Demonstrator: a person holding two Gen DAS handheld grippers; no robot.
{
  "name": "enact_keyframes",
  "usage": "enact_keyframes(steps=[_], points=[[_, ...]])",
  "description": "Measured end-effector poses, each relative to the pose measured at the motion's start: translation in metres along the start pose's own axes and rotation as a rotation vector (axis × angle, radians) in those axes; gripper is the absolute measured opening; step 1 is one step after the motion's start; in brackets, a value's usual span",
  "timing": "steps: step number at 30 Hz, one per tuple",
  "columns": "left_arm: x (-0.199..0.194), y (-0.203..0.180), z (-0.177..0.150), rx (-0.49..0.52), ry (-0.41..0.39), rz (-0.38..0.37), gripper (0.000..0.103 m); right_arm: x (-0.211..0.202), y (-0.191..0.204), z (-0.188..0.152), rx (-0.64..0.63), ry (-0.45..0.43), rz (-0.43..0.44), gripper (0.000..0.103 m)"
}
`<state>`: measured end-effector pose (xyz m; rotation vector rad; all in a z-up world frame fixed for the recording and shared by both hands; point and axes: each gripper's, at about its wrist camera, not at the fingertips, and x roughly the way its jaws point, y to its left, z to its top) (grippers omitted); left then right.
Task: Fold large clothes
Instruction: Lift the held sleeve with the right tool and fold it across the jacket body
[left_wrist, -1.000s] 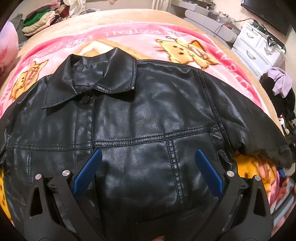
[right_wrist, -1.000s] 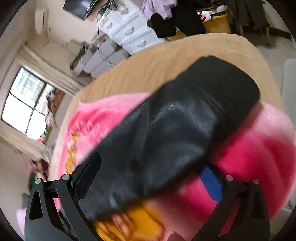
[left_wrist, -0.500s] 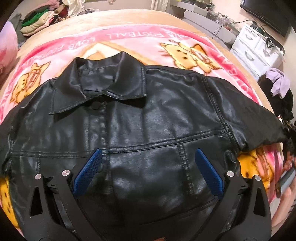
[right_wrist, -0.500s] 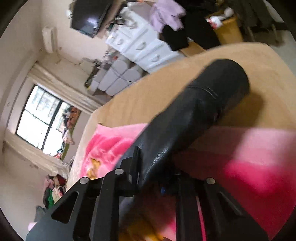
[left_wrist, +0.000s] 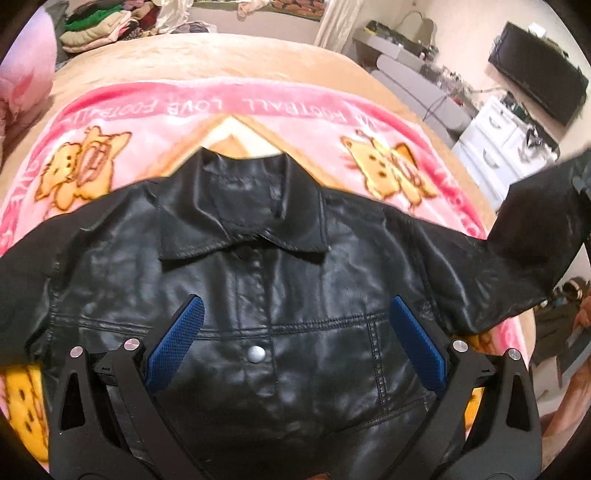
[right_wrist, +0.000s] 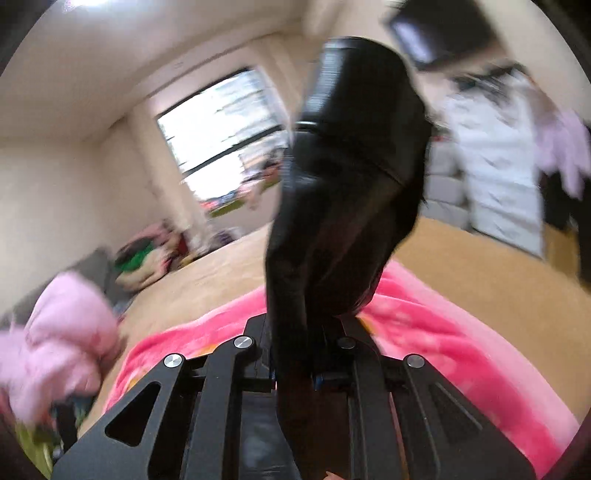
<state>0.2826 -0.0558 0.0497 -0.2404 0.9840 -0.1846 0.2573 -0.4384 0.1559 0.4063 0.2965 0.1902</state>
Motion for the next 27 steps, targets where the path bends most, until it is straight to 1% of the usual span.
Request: enact_keyframes(steps=[3,6,8,10,12,14,15,16,19,20,21,22,25,27], points=[[-0.014,0.019,0.008,-0.055,-0.010,-0.026,0.094,0.006,0.063,-0.004,-0.136,0.009,0.098,0.012],[-0.036,0.044,0.015,-0.100,-0.051,-0.029,0.094,0.011,0.120,-0.021,-0.273,0.015,0.177,0.012],[-0.049,0.059,0.018,-0.127,-0.071,-0.040,0.094,0.018,0.156,-0.043,-0.359,0.048,0.217,0.012],[-0.063,0.078,0.019,-0.170,-0.091,-0.065,0.094,0.027,0.180,-0.058,-0.416,0.082,0.245,0.012],[-0.076,0.100,0.017,-0.216,-0.113,-0.089,0.094,0.036,0.210,-0.080,-0.472,0.109,0.254,0.012],[-0.085,0.117,0.014,-0.248,-0.131,-0.104,0.094,0.043,0.228,-0.098,-0.507,0.129,0.264,0.012],[-0.089,0.125,0.012,-0.261,-0.137,-0.114,0.094,0.043,0.236,-0.115,-0.524,0.141,0.269,0.012],[-0.094,0.134,0.009,-0.276,-0.145,-0.126,0.094,0.050,0.241,-0.122,-0.540,0.151,0.273,0.012],[-0.104,0.156,0.000,-0.309,-0.167,-0.164,0.094,0.050,0.255,-0.152,-0.583,0.176,0.291,0.012],[-0.107,0.164,-0.004,-0.326,-0.173,-0.194,0.094,0.051,0.263,-0.163,-0.593,0.190,0.304,0.012],[-0.108,0.172,-0.008,-0.353,-0.178,-0.240,0.094,0.049,0.259,-0.172,-0.599,0.202,0.314,0.012],[-0.108,0.177,-0.010,-0.362,-0.182,-0.264,0.094,0.046,0.261,-0.181,-0.609,0.216,0.322,0.012],[-0.106,0.184,-0.020,-0.351,-0.191,-0.279,0.094,0.058,0.267,-0.206,-0.662,0.266,0.322,0.012],[-0.101,0.188,-0.027,-0.349,-0.178,-0.308,0.094,0.063,0.272,-0.224,-0.682,0.304,0.316,0.012]])
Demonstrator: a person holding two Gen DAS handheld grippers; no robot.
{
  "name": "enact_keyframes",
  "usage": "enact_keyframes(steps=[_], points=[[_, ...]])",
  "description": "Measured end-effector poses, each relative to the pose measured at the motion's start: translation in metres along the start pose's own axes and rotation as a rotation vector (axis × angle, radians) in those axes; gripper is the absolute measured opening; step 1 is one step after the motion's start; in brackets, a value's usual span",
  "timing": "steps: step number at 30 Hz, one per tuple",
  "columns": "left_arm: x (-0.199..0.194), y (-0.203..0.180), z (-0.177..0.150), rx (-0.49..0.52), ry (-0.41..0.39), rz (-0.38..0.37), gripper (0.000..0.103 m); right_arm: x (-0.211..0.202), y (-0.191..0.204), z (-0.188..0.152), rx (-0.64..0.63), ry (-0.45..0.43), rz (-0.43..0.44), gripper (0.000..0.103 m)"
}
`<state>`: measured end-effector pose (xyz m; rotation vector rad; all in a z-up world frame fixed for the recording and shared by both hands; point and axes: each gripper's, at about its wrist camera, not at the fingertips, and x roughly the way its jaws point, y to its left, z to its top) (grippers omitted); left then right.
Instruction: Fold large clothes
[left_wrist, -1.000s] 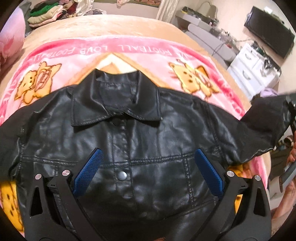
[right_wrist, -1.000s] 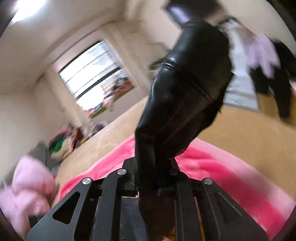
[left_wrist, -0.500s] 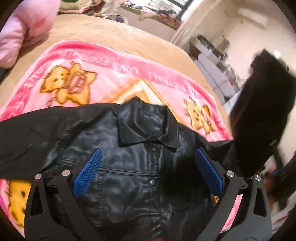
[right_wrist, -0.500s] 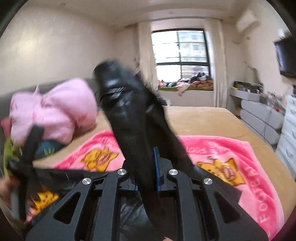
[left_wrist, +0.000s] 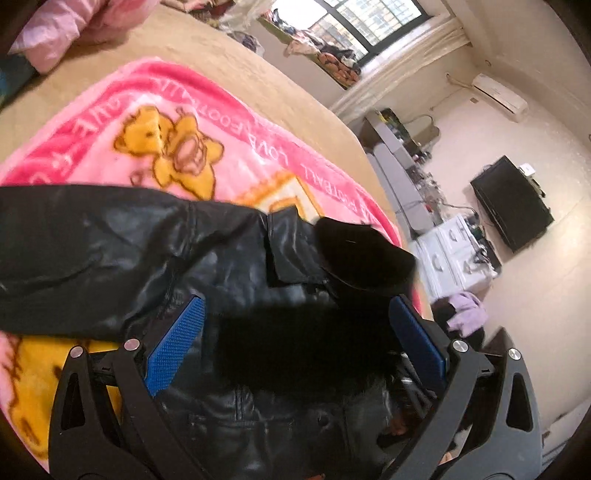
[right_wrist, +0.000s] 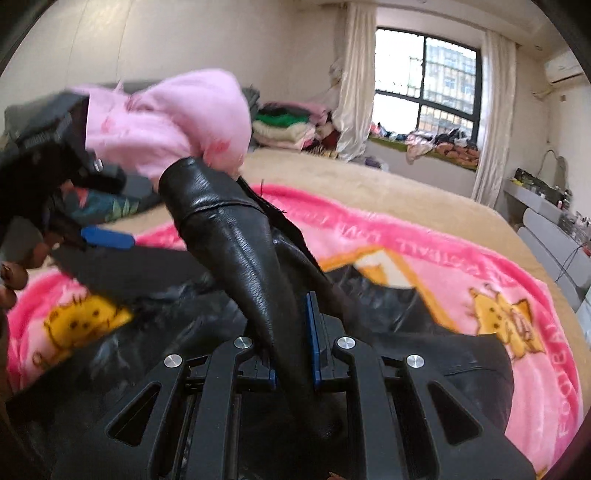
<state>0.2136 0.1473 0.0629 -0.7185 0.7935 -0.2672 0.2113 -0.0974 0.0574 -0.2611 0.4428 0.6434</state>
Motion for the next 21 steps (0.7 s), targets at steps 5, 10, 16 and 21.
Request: enact_keyframes(steps=[5,10,16,21], points=[[0.012,0.018,-0.018,-0.019,0.051,-0.048,0.094,0.033,0.021,-0.026,-0.011,0.101,0.015,0.017],[0.019,0.031,-0.028,-0.044,0.079,-0.096,0.094,0.052,0.039,-0.045,-0.028,0.188,0.002,0.040],[0.031,0.039,-0.035,0.003,0.140,-0.052,0.094,0.037,0.036,-0.059,0.039,0.256,0.039,0.091],[0.056,0.048,-0.046,-0.012,0.218,-0.044,0.094,-0.001,0.019,-0.071,0.127,0.218,0.032,0.095]])
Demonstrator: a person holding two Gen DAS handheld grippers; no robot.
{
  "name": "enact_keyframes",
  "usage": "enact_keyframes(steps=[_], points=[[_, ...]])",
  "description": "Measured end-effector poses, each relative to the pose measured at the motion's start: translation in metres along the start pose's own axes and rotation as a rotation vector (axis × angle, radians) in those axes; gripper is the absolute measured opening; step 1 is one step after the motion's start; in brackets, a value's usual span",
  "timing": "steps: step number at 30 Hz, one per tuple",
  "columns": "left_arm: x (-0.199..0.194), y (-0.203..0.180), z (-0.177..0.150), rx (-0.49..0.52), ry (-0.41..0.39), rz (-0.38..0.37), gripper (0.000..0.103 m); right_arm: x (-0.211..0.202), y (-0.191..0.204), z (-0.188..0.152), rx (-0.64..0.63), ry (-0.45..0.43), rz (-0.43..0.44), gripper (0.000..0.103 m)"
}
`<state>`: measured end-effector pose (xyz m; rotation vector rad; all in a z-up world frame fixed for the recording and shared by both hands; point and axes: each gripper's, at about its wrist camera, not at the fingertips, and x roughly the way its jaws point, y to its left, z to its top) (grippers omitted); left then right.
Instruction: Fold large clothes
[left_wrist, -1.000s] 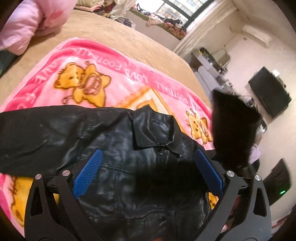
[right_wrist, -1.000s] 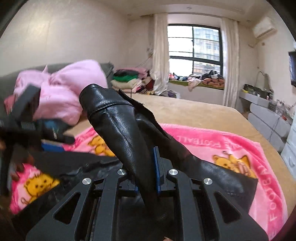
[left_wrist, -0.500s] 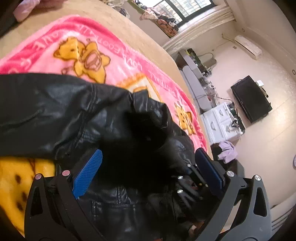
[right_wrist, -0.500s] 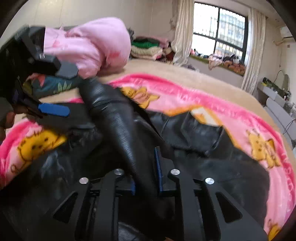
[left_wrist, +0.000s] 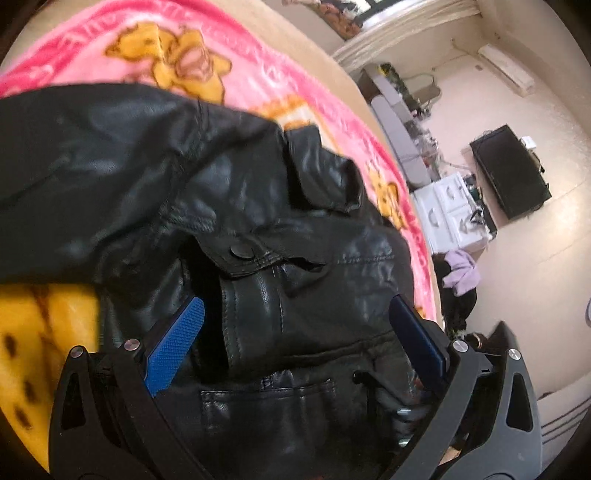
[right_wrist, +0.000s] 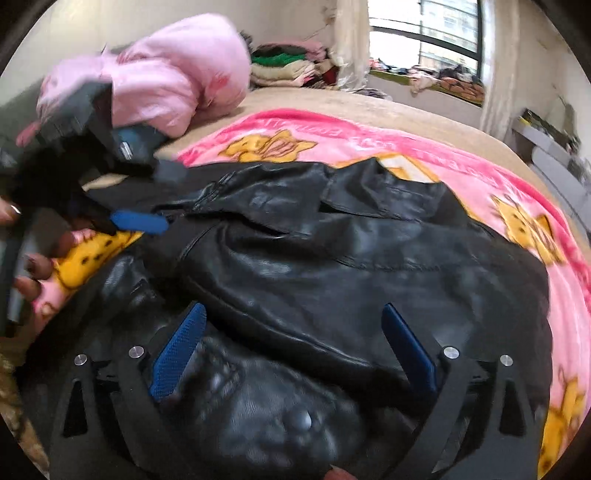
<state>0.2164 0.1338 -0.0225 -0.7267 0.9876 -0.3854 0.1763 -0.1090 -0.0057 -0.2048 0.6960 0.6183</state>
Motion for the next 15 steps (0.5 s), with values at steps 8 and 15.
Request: enact_keyframes(steps=[8,15], points=[[0.019,-0.013,-0.002,0.113,-0.048,0.132,0.046,-0.050,-0.053,-0.025,0.266,-0.090,0.001,0.082],[-0.022,-0.047,0.003,0.254,-0.199,0.101,0.004,-0.079,-0.098,-0.027,0.374,-0.101,-0.108,0.057]])
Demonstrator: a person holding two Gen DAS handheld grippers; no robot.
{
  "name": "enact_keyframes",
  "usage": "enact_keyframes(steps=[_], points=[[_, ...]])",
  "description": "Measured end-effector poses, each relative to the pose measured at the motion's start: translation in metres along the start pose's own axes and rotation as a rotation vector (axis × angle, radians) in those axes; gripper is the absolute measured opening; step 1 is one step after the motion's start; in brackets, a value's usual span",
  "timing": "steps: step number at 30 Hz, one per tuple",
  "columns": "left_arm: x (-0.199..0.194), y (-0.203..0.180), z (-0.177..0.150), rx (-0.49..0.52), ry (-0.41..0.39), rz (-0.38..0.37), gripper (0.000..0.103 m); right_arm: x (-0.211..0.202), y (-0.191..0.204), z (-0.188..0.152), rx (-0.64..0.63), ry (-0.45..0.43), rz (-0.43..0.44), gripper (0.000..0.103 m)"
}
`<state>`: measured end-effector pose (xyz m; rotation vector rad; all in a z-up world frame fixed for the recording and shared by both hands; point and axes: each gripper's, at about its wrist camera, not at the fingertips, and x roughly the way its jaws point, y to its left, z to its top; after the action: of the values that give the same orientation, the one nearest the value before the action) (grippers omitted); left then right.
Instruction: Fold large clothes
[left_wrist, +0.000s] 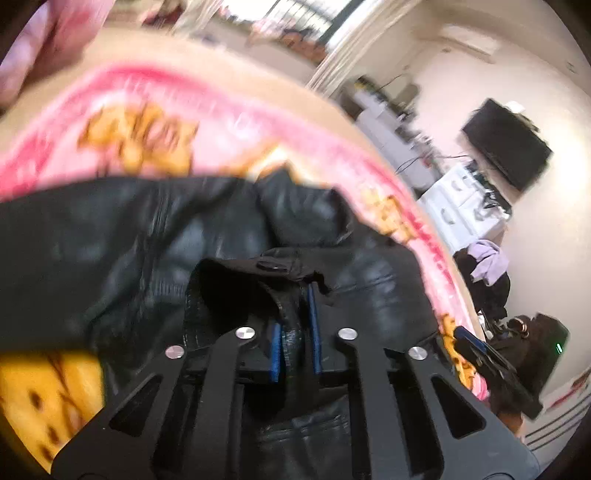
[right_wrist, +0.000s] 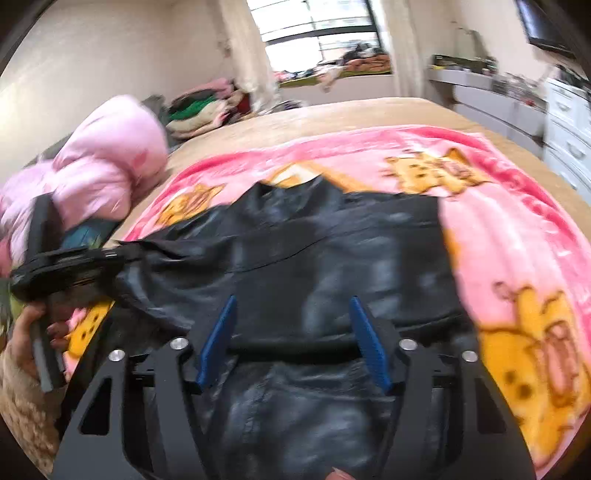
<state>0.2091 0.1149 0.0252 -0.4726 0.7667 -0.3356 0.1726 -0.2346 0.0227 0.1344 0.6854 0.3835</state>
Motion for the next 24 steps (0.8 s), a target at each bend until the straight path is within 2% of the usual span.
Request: enact_keyframes(steps=[2,4,7,9,16,20,22,24], points=[[-0.015,-0.006,0.005,0.036,-0.043,-0.011,0.004,-0.005,-0.014,0.006,0.032,-0.013,-0.034,0.053],[-0.016,-0.002,0.005,0.043,-0.048,0.003,0.004,0.002,-0.025,0.014,0.054,-0.003,-0.087,0.052],[0.002,0.017,-0.001,0.027,-0.009,0.063,0.004,0.016,-0.033,0.024,0.068,0.026,-0.131,0.050],[0.013,0.031,-0.007,-0.005,0.026,0.082,0.004,0.027,-0.036,0.032,0.069,0.034,-0.127,0.049],[0.018,0.041,-0.010,-0.027,0.048,0.104,0.004,0.084,-0.051,0.067,0.070,0.084,-0.187,0.047],[0.027,0.046,-0.015,-0.032,0.073,0.133,0.004,0.120,-0.076,0.066,0.112,0.176,-0.226,0.046],[0.030,0.050,-0.018,-0.036,0.086,0.139,0.005,0.135,-0.093,0.057,0.156,0.220,-0.236,0.042],[0.036,0.053,-0.019,-0.040,0.109,0.151,0.007,0.140,-0.103,0.050,0.187,0.225,-0.219,0.041]])
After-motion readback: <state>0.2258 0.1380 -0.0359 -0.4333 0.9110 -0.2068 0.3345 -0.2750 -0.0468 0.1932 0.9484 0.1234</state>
